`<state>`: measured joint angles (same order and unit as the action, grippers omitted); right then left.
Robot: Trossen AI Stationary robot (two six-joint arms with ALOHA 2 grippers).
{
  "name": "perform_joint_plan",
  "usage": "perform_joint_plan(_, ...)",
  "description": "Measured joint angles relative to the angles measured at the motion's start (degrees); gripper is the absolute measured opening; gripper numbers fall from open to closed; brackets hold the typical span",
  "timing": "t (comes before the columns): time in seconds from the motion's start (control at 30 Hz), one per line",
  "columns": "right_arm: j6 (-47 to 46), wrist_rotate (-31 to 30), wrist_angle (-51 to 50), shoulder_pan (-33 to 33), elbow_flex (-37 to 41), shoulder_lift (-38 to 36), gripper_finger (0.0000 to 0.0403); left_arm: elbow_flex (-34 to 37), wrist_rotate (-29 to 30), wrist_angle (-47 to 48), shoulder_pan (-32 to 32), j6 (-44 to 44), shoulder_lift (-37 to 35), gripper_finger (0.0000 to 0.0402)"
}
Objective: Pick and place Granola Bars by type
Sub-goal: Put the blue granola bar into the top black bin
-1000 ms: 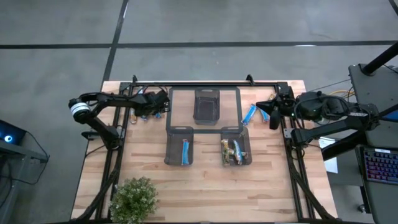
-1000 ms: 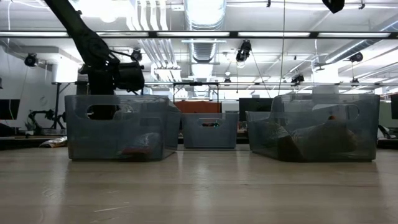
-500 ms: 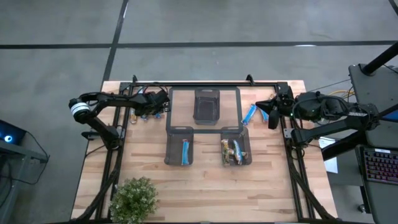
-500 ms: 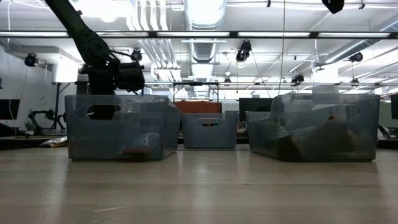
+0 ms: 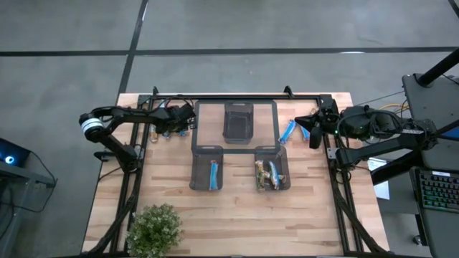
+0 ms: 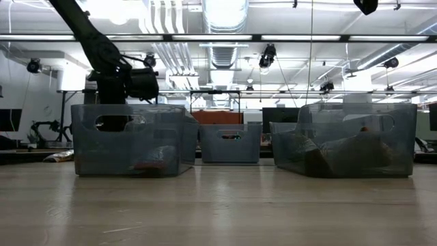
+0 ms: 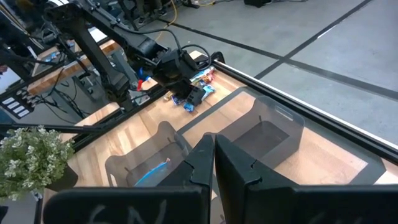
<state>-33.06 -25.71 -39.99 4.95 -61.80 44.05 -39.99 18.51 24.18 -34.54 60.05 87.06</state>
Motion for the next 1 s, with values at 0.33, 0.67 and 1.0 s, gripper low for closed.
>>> perform_joint_plan(0.33, 0.08, 0.00, -0.04, 0.00, 0.00, 0.00, 0.0008, -1.51, -3.50, 2.59, 0.21, -2.49, -3.68, 0.0064)
perform_joint_plan(0.67, 0.13, -0.20, -0.05, 0.00, 0.00, 0.00, 0.0008, -11.74, -1.95, 9.63, 0.28, -9.72, -4.75, 0.0064)
perform_joint_plan(1.0, 0.04, -0.23, -0.04, 0.02, 0.00, 0.02, 0.0008, -23.73, -1.72, 13.59, 0.42, -16.14, -4.78, 0.0064)
